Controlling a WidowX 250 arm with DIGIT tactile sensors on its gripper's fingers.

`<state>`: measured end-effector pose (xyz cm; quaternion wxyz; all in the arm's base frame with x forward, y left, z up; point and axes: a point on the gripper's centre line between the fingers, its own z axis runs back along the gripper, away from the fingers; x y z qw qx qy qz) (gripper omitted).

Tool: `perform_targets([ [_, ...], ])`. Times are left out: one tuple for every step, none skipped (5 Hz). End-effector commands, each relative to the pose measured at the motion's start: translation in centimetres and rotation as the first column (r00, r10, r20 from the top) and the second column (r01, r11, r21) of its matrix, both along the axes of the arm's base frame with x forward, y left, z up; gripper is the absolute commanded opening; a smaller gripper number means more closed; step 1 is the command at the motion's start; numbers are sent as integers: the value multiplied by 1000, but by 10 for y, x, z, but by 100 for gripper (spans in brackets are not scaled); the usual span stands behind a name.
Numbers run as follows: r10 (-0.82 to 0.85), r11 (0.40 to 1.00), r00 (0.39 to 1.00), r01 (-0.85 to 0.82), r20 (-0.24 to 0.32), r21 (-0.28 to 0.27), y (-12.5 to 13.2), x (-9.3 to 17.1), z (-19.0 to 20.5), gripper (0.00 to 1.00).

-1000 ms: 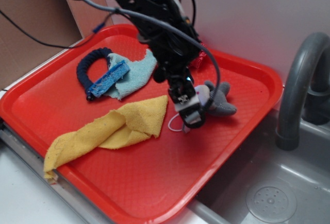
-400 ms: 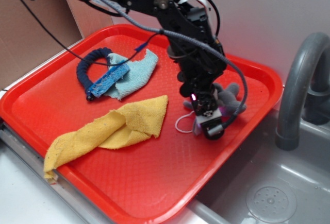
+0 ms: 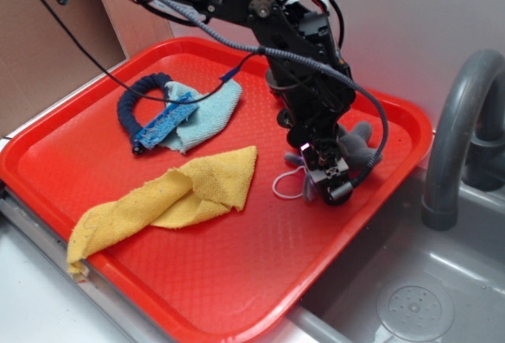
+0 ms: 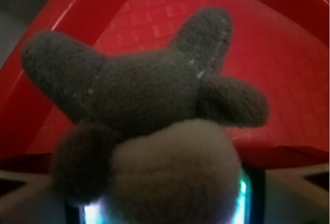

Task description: Grab the gray animal.

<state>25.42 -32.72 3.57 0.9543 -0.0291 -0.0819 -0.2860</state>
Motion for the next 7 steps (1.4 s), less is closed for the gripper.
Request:
perform_targets([
  [353, 935, 935, -354, -42, -18, 50, -29, 90, 0],
  [460, 885, 884, -464, -80, -40, 95, -40, 120, 0],
  [569, 814, 819, -574, -80, -85, 138, -55, 155, 0],
  [656, 749, 754, -655, -34, -95, 171, -63, 183, 0],
  [714, 695, 699, -706, 22, -136, 196, -80, 209, 0],
  [742, 665, 671, -733, 12, -140, 204, -71, 209, 0],
  [741, 668, 671, -735, 21, -116, 207, -68, 211, 0],
])
